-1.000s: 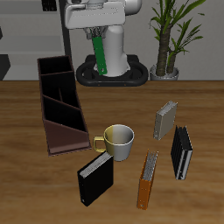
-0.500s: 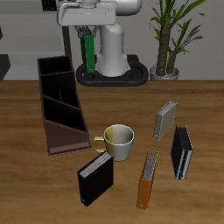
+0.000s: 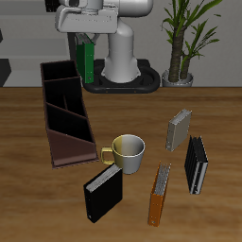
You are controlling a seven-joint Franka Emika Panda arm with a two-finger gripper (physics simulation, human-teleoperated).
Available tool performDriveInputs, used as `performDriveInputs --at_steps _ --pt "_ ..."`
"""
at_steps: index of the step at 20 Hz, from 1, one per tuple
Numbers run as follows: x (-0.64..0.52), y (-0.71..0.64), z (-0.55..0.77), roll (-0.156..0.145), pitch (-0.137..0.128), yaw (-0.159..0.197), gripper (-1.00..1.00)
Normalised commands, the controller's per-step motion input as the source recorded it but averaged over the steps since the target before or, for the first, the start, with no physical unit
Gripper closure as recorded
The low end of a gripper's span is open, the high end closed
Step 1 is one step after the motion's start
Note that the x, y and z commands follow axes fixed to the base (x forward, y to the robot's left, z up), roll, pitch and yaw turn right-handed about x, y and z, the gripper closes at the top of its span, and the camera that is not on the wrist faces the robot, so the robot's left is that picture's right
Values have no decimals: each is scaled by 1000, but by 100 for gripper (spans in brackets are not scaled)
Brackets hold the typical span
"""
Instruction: Place the green book into the right desk caddy's front compartment
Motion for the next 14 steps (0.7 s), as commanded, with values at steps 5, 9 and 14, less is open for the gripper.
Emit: performDriveInputs --at_steps 5,9,14 --pt "-47 -39 -120 -12 2 15 100" --pt "-43 -34 32 -25 -25 -25 100" --pt "-2 -95 133 -18 -39 -33 100"
